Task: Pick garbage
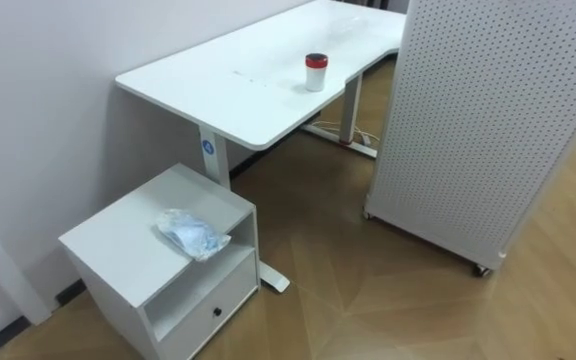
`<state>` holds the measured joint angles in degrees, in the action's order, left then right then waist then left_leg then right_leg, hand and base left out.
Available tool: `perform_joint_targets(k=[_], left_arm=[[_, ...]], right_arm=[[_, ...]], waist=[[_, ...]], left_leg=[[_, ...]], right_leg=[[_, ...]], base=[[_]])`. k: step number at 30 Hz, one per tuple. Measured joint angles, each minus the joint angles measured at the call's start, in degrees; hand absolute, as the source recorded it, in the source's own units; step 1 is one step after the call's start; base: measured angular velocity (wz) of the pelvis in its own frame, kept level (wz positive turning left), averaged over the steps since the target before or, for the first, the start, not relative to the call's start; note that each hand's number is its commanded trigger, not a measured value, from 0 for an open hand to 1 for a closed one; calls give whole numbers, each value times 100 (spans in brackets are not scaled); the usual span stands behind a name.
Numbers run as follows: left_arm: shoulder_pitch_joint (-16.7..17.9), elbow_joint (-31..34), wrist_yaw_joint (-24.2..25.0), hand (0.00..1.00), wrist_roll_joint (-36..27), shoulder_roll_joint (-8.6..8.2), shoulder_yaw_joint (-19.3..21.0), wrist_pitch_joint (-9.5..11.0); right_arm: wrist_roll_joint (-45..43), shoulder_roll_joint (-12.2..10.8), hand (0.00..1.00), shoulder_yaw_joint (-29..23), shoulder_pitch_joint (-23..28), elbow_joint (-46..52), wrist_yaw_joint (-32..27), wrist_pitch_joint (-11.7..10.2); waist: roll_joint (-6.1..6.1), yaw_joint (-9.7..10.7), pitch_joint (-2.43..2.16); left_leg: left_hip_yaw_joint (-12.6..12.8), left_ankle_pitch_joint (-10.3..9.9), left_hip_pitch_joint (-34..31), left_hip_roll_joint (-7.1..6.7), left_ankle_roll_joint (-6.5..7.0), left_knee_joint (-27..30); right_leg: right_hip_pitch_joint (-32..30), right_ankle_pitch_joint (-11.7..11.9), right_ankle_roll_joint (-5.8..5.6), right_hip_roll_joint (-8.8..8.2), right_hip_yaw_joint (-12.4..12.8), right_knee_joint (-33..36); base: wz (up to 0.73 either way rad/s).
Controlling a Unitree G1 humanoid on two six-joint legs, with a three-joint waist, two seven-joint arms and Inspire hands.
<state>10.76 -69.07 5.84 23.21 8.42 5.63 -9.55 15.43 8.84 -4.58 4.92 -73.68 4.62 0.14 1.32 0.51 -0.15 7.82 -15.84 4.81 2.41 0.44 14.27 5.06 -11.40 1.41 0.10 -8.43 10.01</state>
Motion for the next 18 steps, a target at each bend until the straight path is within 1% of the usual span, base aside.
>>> perform_joint_targets(k=[1,2,3,4,5,6,7,8,9,10,11,12,13,14,15,16,17,18], left_arm=[[-9,0,0,0,0,2,13,0],[-22,-3,1,0,-1,13,33,12],[-23,-8,1,0,0,28,33,18],[-20,-56,2,0,1,62,37,23],[-20,-81,10,0,1,100,37,37],[-15,-79,16,0,0,131,37,46],[-11,-76,28,0,1,146,34,52],[-11,-72,81,0,-2,177,34,57],[11,-72,125,0,-5,183,36,57],[43,-67,149,0,-1,180,45,52],[110,-69,193,0,0,174,68,50],[142,-73,214,0,0,178,100,39],[158,-72,212,0,-5,179,99,38],[167,-65,210,0,-14,169,85,45],[165,-51,209,0,-39,153,80,51],[173,-47,209,0,-45,148,80,55],[227,-19,207,0,-46,142,88,81],[281,-9,188,0,-46,151,93,84]], right_arm=[[0,-1,100,-1,-1,0,11,5],[-7,0,100,-7,-12,1,41,18],[-21,1,100,-6,-39,-2,48,36],[-82,1,100,-8,-89,8,73,72],[-219,7,100,-10,-110,39,117,68],[-243,19,100,-16,-108,71,153,69],[-250,28,100,-16,-108,86,173,69],[-248,37,100,-17,-114,83,190,67],[-248,75,100,-17,-112,62,193,67],[-248,96,100,-19,-112,45,193,66],[-250,147,100,-27,-111,7,187,66],[-234,199,100,-47,-88,-19,185,72],[-203,217,100,-61,-97,-10,172,82],[-116,269,100,-63,-48,-5,133,99],[-50,303,100,-64,-7,1,75,119],[-26,314,100,-62,8,2,52,119],[-20,334,100,-60,8,-3,17,122],[-18,347,100,-51,17,-1,-11,118]], waist=[[3,2,0],[1,8,-2],[11,1,6],[35,-30,20],[62,-53,43],[77,-77,54],[80,-82,54],[89,-81,56],[81,-90,63],[57,-96,62],[-28,-96,45],[-26,-84,70],[-19,-81,61],[11,-72,63],[56,-76,66],[86,-102,46],[84,-164,48],[90,-178,42]], left_leg=[[-9,-1,-44,5,-2,73],[-10,-8,-131,20,-11,242],[-10,-21,-179,32,-25,343],[-7,-57,-295,61,-38,583],[-7,-128,-444,105,-83,914],[-1,-196,-624,179,-118,1316],[1,-227,-727,215,-146,1524],[14,-234,-927,294,-156,1954],[11,-231,-1091,403,-157,2412],[-10,-228,-1156,454,-159,2617],[-45,-198,-1294,526,-159,3005],[-141,-39,-1457,546,-147,3379],[-227,60,-1552,497,-134,3542],[-365,4,-1689,325,-86,3442],[-331,-8,-1871,178,-66,2997],[-313,9,-1977,144,-87,2746],[-287,96,-2156,65,-175,2072],[-240,348,-2319,77,-200,1405]], right_leg=[[-8,-1,2,7,-23,7],[-52,-24,29,18,-41,93],[-94,-51,46,15,-42,180],[-189,-125,75,12,-42,367],[-266,-231,110,19,-49,530],[-364,-359,153,13,-54,717],[-411,-440,181,13,-54,814],[-474,-576,260,28,-48,997],[-493,-647,300,83,-34,1136],[-484,-682,327,125,-7,1194],[-452,-734,372,217,30,1274],[-394,-803,404,245,68,1354],[-351,-846,421,234,99,1394],[-316,-916,452,207,217,1460],[-366,-971,449,190,388,1489],[-376,-985,442,184,466,1488],[-384,-992,433,176,590,1459],[-388,-1013,472,170,602,1460]], base=[[11],[7],[-3],[-10],[-11],[-5],[0],[0],[0],[-9],[-8],[-3],[6],[8],[0],[-23],[-41],[-45]])
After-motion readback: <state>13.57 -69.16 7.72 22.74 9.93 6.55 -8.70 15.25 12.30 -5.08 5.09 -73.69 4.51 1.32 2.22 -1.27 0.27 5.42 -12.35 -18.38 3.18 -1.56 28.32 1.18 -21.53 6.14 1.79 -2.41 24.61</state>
